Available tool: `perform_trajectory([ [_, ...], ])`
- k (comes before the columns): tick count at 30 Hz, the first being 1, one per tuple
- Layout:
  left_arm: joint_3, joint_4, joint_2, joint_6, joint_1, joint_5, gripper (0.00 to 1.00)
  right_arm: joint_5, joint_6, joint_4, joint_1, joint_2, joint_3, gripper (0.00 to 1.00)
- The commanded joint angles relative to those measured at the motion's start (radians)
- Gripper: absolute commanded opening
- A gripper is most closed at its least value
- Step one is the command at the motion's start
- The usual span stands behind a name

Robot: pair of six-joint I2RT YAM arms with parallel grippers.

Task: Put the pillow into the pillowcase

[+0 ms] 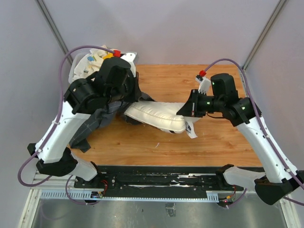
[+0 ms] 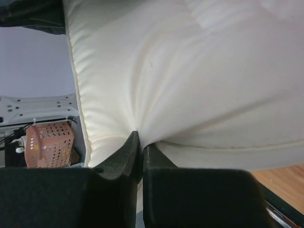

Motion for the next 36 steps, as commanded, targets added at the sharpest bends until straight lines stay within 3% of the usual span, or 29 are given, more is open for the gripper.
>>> perform_trajectory([
  [1,0.139,0.019,0.013,0.011,-0.011,0.094,0.01,-0.146,0.076,0.034,0.016,-0.027,0.133,0.01],
  [6,0.098,0.074,0.048,0.037,-0.011,0.134,0.0,-0.162,0.089,0.028,-0.031,0.002,0.188,0.01],
  [10,0.036,0.125,0.072,0.055,-0.008,0.165,0.0,-0.308,0.246,0.262,-0.092,-0.015,0.023,0.01],
  [16,-0.069,0.238,0.083,0.073,0.067,0.256,0.0,-0.296,0.234,0.299,-0.122,0.01,-0.103,0.01],
  [23,0.08,0.258,0.164,0.063,0.083,0.373,0.0,-0.266,0.22,0.385,-0.145,0.103,-0.173,0.01],
  [28,0.053,0.315,0.147,0.03,0.082,0.479,0.0,-0.234,0.225,0.429,-0.145,0.171,-0.178,0.01],
  [36,0.11,0.285,0.127,-0.018,0.083,0.478,0.0,-0.379,0.344,0.542,-0.143,0.196,-0.138,0.01],
])
